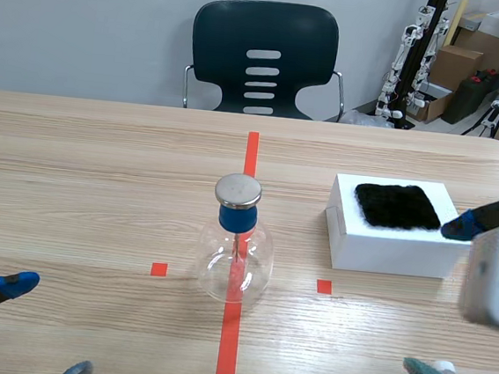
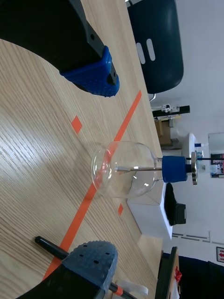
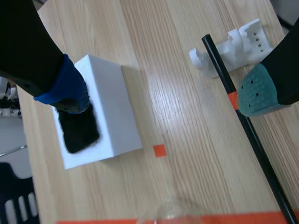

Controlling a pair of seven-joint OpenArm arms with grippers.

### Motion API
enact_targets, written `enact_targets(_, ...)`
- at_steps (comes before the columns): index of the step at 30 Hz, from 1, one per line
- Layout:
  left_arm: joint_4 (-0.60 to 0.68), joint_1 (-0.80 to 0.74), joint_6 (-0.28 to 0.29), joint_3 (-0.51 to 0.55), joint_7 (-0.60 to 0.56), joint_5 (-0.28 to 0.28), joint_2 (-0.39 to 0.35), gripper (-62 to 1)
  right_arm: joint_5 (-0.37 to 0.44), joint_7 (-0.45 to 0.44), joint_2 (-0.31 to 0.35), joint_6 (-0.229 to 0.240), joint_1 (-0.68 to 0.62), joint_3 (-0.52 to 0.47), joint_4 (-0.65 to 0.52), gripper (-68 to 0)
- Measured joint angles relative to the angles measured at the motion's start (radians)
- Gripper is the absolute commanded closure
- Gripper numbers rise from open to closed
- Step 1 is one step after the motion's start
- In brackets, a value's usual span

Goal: Do the electroscope experiment. put the rod down on the box

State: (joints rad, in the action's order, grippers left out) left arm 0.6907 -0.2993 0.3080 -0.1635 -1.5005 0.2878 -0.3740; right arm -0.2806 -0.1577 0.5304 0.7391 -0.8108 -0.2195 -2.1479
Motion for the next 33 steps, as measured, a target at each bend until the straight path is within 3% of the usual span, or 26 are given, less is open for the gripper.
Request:
enact_targets(6,0.0,0.0,0.0,0.0,0.0,0.0,0.0,-62.3,0.154,-0.259,-0.092,0.0,-0.099,-0.202,0.001,-67.9)
enact_targets(12,0.0,0.0,0.0,0.0,0.0,0.0,0.0,-62.3,0.468,-0.312,-0.101,-0.001,-0.158,-0.283,0.005,-67.9)
enact_targets(15,0.0,0.0,0.0,0.0,0.0,0.0,0.0,-62.3,0.569,-0.301,-0.101,-0.002,-0.168,-0.293,0.024,-67.9)
enact_targets(24,0.0,0.0,0.0,0.0,0.0,0.0,0.0,-62.3,0.586,-0.294,-0.1,-0.001,-0.168,-0.294,0.089,-67.9)
enact_targets(33,0.0,0.0,0.0,0.0,0.0,0.0,0.0,-62.3,0.584,-0.227,-0.1,-0.001,-0.165,-0.294,0.089,-67.9)
